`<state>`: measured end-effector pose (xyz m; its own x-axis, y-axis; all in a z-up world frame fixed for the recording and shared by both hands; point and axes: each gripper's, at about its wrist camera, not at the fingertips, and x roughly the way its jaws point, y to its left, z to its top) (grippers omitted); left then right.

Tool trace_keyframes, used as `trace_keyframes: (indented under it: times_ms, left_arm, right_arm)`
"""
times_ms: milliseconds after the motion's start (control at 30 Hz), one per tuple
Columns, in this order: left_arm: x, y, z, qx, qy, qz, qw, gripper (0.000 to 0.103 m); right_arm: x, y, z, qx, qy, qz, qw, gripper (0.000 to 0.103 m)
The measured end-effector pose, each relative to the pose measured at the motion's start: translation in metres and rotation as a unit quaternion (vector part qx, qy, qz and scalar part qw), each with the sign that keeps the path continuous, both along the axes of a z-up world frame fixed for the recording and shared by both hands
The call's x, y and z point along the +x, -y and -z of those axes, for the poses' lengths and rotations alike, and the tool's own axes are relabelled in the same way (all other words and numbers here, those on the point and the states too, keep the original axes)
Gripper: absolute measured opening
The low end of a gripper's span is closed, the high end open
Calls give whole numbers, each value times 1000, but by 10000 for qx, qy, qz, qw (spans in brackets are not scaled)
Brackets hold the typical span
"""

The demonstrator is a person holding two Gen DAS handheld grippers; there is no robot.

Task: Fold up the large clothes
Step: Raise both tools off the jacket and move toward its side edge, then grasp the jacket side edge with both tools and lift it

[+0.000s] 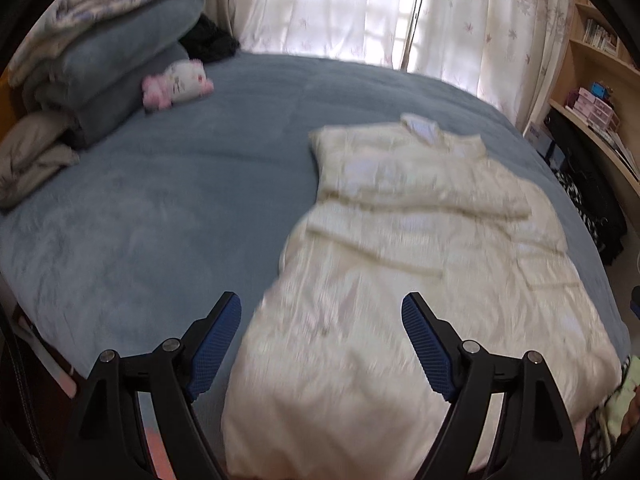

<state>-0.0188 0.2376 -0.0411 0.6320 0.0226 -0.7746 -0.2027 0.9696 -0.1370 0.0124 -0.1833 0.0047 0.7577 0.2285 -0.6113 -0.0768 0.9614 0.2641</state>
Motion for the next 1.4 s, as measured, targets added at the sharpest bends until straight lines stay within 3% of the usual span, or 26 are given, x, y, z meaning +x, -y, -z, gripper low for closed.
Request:
trace_keyframes:
  times_ms: [333, 500, 633, 867, 1000, 1167, 1233, 1333, 1400]
  left_arm:
    - [-41, -40, 59, -790, -632, -25, 9949, 81]
    - [-43, -43, 83, -1304, -837, 75, 9879, 81]
    - [-43, -40, 92, -1359, -831, 93, 9872, 83]
    - [-38, -36, 100, -1425, -751, 100, 9869, 92]
    - [-36, -31, 106, -1435, -682, 94, 9872, 99]
    - [-35, -29, 113, -1477, -536, 22, 9876, 101]
    - [-36, -25, 112, -1425, -477, 0, 9886, 95]
    - [-37, -15, 103, -1350, -363, 46, 9902, 68]
    - [-36, -9, 98, -1408, -298, 116, 9895, 40]
  right_arm:
    - [-49, 114, 31, -158, -575, 1381, 9886, 70]
    - [-59, 145, 63, 78, -1038, 1656, 9807, 70]
    - [-60, 153, 86, 397, -1374, 1680, 9754, 70]
    - [-54, 141, 108, 1002, -1513, 1245, 9755, 70]
    - [-48, 127, 115, 933, -1442, 1179, 9781, 78]
    - [-44, 118, 123, 862, -1311, 1156, 9808, 77]
    - [-43, 116, 122, 822, -1265, 1112, 9823, 69]
    - [-43, 112, 119, 938, -1194, 867, 9846, 38]
    - [-42, 107, 114, 939, -1135, 748, 9863, 29]
